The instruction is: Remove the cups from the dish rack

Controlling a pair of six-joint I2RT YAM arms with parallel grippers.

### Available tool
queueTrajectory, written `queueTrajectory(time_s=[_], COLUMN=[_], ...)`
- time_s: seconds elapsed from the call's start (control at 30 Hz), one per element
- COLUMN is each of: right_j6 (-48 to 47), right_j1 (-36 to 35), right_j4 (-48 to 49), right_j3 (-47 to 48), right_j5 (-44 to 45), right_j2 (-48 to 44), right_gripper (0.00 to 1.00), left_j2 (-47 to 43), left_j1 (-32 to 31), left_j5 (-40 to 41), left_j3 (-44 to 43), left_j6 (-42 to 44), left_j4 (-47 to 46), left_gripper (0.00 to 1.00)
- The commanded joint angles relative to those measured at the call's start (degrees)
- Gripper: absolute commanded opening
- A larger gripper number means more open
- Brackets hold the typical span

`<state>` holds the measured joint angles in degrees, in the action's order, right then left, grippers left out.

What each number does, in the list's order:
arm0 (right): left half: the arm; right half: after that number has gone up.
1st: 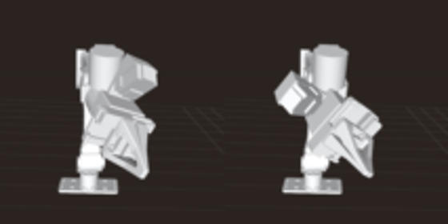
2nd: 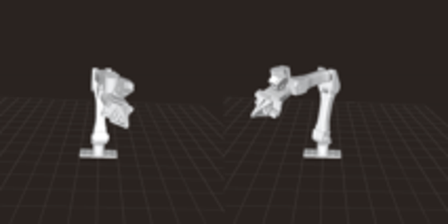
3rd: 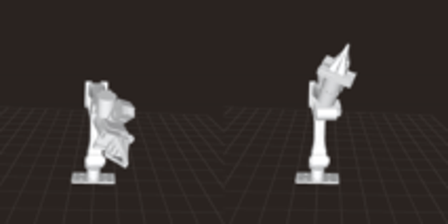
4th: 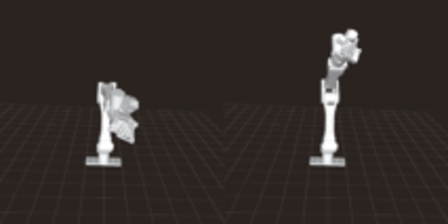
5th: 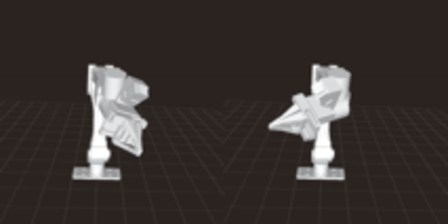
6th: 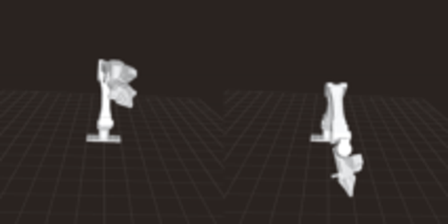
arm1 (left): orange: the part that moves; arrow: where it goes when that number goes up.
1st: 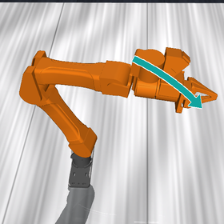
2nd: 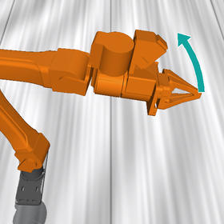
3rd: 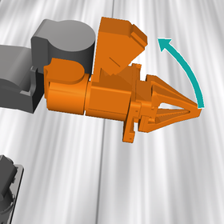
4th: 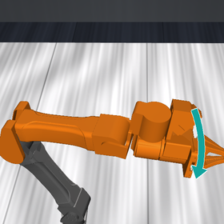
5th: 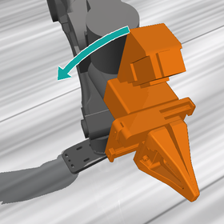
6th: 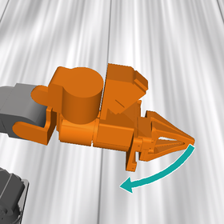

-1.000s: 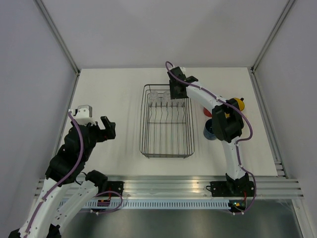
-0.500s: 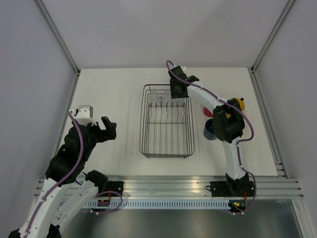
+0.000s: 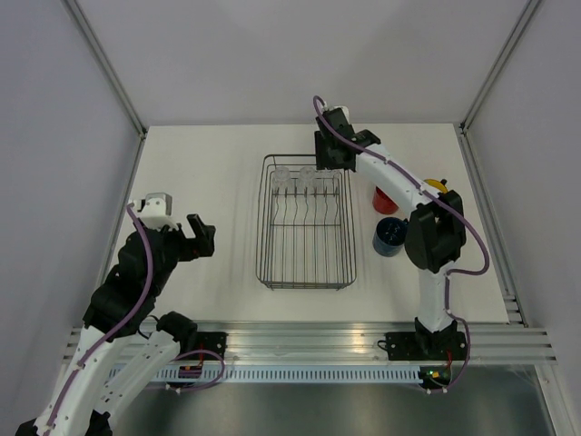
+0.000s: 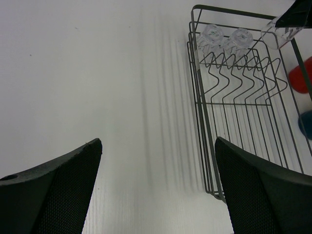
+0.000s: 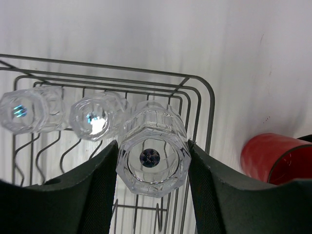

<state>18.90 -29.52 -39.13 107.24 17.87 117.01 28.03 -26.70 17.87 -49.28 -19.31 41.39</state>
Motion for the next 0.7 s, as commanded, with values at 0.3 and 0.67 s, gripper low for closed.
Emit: queueTrajectory(time_s=[0.3,0.67], right_j6=[0.4,7.9], right_j1=[-3.4,-7.6], right_j4=[11.1,35.2], right_j3=[-11.3,-30.8], right_j5=[-19.9,-40.2], right_j2=[-21.0,-37.6], right_gripper=[0.26,0.24], left_j2=[1.8,1.9], left_j1=[0.4,0.4], left_j5=[-16.8,-38.9], left_j3=[0.1,9.0], left_j6=[-5.9,-17.2], left_j4=[-8.3,-33.6], left_gripper=[1.00,1.00])
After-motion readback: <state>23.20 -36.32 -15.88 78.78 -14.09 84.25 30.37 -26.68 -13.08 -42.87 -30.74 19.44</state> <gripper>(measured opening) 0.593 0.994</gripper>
